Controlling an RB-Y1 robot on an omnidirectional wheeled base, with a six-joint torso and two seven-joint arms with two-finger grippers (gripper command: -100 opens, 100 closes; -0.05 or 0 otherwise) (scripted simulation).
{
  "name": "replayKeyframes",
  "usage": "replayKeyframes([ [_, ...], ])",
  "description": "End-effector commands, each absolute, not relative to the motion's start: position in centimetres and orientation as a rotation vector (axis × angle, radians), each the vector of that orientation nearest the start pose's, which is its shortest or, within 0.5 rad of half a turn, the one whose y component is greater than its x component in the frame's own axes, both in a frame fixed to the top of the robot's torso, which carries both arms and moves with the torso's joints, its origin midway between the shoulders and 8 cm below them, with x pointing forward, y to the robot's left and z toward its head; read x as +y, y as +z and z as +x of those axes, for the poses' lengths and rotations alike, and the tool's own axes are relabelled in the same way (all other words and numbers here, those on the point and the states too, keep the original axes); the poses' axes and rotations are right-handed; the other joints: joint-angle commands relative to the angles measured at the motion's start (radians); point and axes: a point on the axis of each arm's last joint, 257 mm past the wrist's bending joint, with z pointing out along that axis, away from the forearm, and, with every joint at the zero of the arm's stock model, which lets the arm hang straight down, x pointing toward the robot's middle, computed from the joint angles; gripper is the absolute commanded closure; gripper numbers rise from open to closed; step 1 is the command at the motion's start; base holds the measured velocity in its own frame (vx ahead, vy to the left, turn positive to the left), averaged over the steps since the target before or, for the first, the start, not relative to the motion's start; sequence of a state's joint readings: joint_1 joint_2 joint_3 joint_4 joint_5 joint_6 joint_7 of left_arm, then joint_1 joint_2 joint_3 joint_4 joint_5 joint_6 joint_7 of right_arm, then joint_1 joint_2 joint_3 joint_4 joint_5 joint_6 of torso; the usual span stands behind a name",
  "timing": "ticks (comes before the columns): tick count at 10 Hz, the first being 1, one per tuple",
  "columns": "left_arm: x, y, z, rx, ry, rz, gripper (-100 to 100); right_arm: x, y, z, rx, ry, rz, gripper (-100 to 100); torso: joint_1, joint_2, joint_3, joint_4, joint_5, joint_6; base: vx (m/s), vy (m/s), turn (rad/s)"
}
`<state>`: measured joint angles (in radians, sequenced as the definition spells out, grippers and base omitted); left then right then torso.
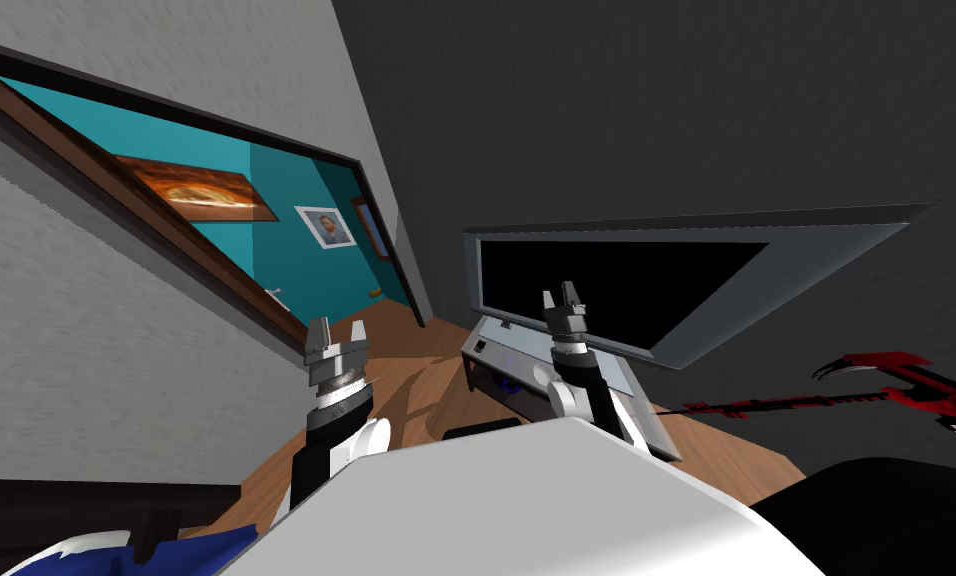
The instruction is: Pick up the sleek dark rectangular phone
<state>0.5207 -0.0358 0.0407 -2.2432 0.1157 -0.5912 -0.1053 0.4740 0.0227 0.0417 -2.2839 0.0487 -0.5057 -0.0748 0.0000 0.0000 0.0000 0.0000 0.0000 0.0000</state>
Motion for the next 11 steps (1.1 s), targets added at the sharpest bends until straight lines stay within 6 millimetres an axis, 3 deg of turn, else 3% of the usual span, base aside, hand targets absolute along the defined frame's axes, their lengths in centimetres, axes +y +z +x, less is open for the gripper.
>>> replayKeyframes([
  [1, 31.3, 1.9, 32.7, 0.507, -1.225, -0.685, 0, -25.4, 2.5, 35.0, 0.641, 1.393, 0.635, -100, 0.0, 0.0, 0.0, 0.0, 0.0, 0.0, 0.005, 0.037, 0.019],
  [4, 31.3, 1.9, 32.7, 0.507, -1.225, -0.685, 0, -24.9, -1.8, 36.2, 0.799, 1.354, 0.638, -100, 0.007, 0.0, 0.0, 0.0, 0.001, 0.0, 0.01, 0.114, 0.024],
  [5, 31.3, 1.9, 32.7, 0.507, -1.225, -0.685, 0, -24.8, -1.8, 36.2, 0.807, 1.354, 0.631, -100, 0.009, -0.001, -0.001, 0.0, 0.002, 0.0, 0.019, 0.099, 0.008],
  [7, 31.3, 1.9, 32.7, 0.507, -1.225, -0.685, 0, -24.9, -6.1, 36.8, 0.939, 1.308, 0.649, -100, 0.007, -0.001, 0.0, 0.0, 0.001, 0.0, 0.02, 0.111, 0.035],
  [8, 31.3, 1.9, 32.7, 0.507, -1.225, -0.685, 0, -24.9, -6.1, 36.8, 0.942, 1.308, 0.646, -100, 0.008, -0.002, -0.001, 0.0, 0.002, 0.0, 0.017, 0.107, 0.004],
  [9, 31.3, 1.9, 32.7, 0.507, -1.225, -0.685, 0, -25.1, -8.6, 36.9, 1.014, 1.279, 0.656, -100, 0.007, -0.001, -0.001, 0.0, 0.002, 0.0, 0.011, 0.145, 0.024],
  [10, 31.3, 1.9, 32.7, 0.507, -1.225, -0.685, 0, -25.2, -8.6, 36.9, 1.015, 1.279, 0.656, -100, 0.009, -0.001, -0.001, 0.0, 0.002, 0.0, 0.004, 0.114, 0.007],
  [11, 31.3, 1.9, 32.7, 0.507, -1.225, -0.685, 0, -25.5, -11.3, 36.9, 1.09, 1.247, 0.669, -100, 0.008, 0.0, 0.0, 0.0, 0.002, 0.0, 0.018, 0.126, 0.036],
])
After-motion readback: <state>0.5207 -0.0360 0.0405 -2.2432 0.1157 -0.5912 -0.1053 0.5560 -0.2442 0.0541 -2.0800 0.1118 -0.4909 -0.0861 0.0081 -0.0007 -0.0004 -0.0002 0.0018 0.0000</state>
